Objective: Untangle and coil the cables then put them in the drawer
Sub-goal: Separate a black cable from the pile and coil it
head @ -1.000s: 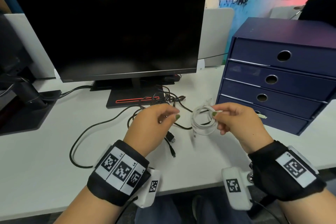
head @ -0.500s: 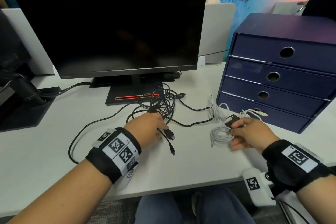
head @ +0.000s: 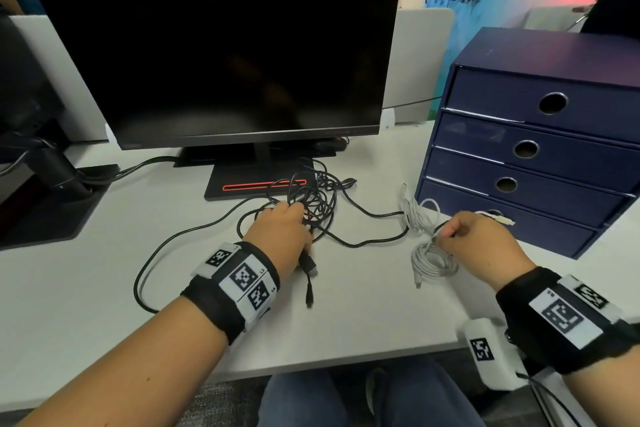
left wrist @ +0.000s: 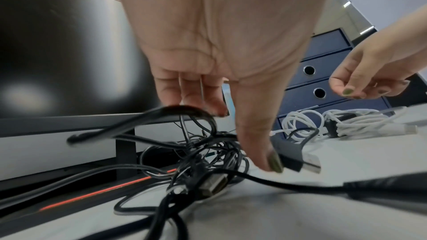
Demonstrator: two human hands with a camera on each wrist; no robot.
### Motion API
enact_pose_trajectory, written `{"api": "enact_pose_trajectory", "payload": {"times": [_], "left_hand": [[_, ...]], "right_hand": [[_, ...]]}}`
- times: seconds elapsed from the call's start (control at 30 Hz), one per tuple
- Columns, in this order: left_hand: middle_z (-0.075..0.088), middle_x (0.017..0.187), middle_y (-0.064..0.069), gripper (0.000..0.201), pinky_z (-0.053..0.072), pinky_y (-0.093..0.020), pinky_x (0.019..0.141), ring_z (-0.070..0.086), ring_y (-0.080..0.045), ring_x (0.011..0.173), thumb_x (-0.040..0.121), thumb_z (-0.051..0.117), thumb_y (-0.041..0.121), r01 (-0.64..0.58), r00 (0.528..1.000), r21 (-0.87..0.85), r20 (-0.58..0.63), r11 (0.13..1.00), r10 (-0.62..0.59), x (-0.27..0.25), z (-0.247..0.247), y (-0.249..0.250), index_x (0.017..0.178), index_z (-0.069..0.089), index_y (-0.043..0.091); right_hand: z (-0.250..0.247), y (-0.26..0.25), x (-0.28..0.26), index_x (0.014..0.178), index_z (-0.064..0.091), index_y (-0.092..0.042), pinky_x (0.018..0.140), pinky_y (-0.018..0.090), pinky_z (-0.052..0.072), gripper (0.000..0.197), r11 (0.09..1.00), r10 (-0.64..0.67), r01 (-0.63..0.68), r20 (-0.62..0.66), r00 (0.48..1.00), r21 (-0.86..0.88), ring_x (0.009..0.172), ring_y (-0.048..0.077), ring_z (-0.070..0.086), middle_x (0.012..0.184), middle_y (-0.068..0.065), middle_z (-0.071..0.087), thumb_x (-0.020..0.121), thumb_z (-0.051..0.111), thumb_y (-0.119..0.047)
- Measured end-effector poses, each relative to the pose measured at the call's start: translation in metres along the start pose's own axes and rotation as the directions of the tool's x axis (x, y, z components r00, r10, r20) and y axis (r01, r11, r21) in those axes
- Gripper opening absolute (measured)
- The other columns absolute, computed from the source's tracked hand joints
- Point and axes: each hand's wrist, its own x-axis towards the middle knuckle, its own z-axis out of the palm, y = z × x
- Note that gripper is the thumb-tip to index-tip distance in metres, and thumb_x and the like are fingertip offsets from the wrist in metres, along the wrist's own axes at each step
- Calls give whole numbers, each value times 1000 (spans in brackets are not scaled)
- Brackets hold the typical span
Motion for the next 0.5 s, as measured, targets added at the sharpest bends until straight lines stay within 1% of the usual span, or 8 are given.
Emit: {"api": "enact_pose_trajectory", "payload": {"times": [0.07,0.13,0.2,0.27,0.33,0.4,0.47,0.5], "left_hand": [[50,110,3,24,30,-26,87,47,-19,108,90,58,32,-26,1000,14,-7,1000,26,-4,-6,-3,114,63,33],[56,105,9,22,30,-27,89,54,-15,102,94,52,30,-52,997,-35,-62,998,50,-11,-9,-7,112,62,38],[64,106,11,22,31,-28,91,58,-12,98,96,49,27,-52,992,-87,-123,995,41,-20,-9,-12,110,60,39],[67,106,13,24,30,-28,91,59,-11,97,97,48,24,-43,983,-107,-183,993,23,-29,-9,-16,111,58,41],[68,107,15,27,30,-27,91,59,-11,98,97,48,23,-33,969,-151,-246,988,-6,-38,-10,-20,114,58,43],[68,111,15,32,33,-23,89,60,-11,101,95,51,19,-28,953,-253,-299,967,-50,-47,-12,-23,115,62,41],[68,111,15,34,38,-20,86,61,-12,104,93,53,13,-44,936,-354,-340,934,-85,-54,-12,-24,114,66,37],[69,109,14,35,39,-19,85,61,-12,102,93,53,11,-57,930,-391,-355,918,-94,-58,-12,-24,112,67,36]], "right_hand": [[5,-13,-9,78,62,-17,66,29,45,7,997,-50,47,39,998,69,72,21,57,77,4,63,83,67,-17],[12,-26,-18,78,64,-22,69,30,49,7,988,-115,104,99,988,117,67,18,60,74,2,65,84,67,-20],[20,-39,-27,85,65,-22,57,27,51,2,975,-143,108,179,973,192,56,14,62,73,4,69,86,65,-20],[30,-49,-33,97,64,-19,48,24,49,10,958,-144,77,233,962,276,51,10,62,76,6,69,89,62,-14],[40,-59,-37,111,58,-19,51,27,51,23,938,-146,47,268,952,344,55,13,64,81,7,69,90,58,-9],[50,-66,-40,123,50,-23,55,29,52,37,920,-155,21,314,937,391,59,18,66,89,12,70,91,56,-6],[59,-72,-40,132,46,-21,59,33,52,44,904,-155,-13,357,921,427,65,21,66,101,16,68,92,53,-3],[63,-75,-40,135,44,-21,61,36,52,47,896,-155,-29,372,915,443,70,23,67,106,16,67,93,50,-2]]}}
